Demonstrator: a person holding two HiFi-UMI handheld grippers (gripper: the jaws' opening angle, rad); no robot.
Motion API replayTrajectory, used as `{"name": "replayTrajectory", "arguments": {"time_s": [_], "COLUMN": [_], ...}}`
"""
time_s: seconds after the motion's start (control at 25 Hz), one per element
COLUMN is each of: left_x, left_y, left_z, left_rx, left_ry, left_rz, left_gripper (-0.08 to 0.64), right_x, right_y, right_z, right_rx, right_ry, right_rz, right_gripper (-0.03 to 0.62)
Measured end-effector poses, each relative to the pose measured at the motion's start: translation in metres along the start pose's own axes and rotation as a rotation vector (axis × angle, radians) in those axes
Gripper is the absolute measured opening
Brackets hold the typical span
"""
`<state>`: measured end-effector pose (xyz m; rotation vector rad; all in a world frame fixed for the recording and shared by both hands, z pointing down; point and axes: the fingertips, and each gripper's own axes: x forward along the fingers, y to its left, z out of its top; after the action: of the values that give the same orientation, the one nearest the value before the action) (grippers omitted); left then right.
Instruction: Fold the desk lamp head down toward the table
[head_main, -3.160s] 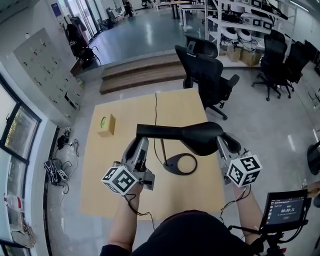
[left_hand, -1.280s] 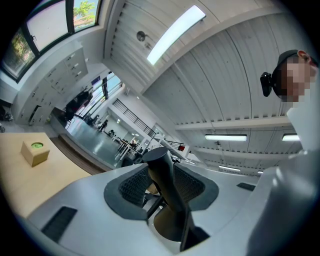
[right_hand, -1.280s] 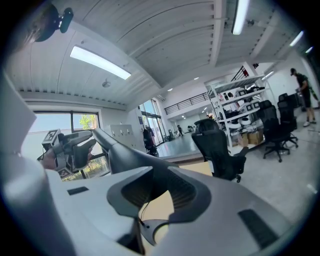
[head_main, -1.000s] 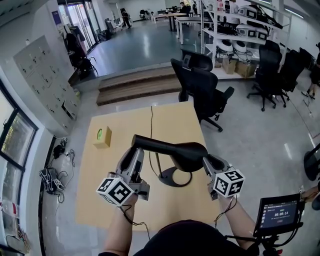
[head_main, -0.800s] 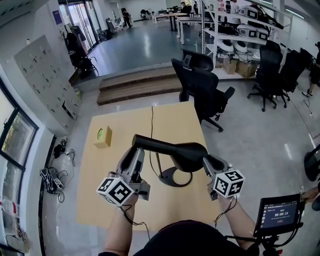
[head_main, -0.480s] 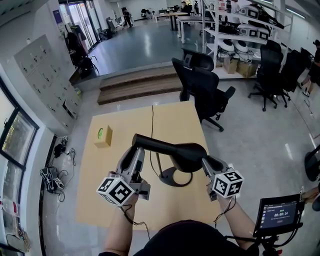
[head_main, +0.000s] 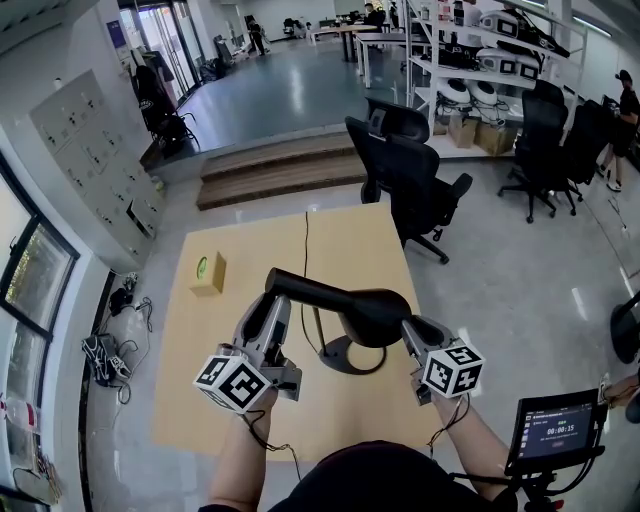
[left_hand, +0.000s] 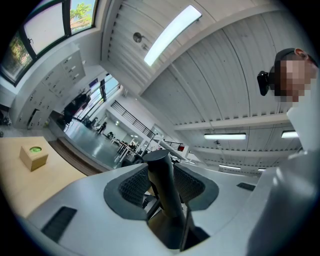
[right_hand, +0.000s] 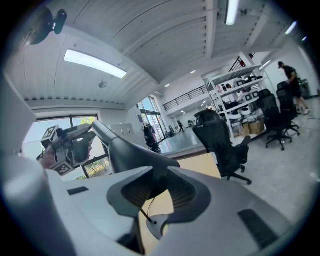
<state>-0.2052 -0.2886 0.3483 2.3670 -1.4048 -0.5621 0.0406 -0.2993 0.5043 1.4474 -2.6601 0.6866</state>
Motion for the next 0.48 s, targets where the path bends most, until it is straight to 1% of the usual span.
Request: {"name": "replayTrajectory", "arguments": {"time_s": [0.48], "left_x": [0.0], "left_y": [-0.005], "left_z": [0.0], "left_rx": [0.004], "left_ry": [-0.001], "left_rz": [-0.004], "left_gripper": [0.15], "right_x": [0.002], "right_y": [0.003], "right_z": [-0.015], "right_rx": [0.045], "right_ry": [0.015], "right_rz": [0.011], "right_gripper": [0.089]}}
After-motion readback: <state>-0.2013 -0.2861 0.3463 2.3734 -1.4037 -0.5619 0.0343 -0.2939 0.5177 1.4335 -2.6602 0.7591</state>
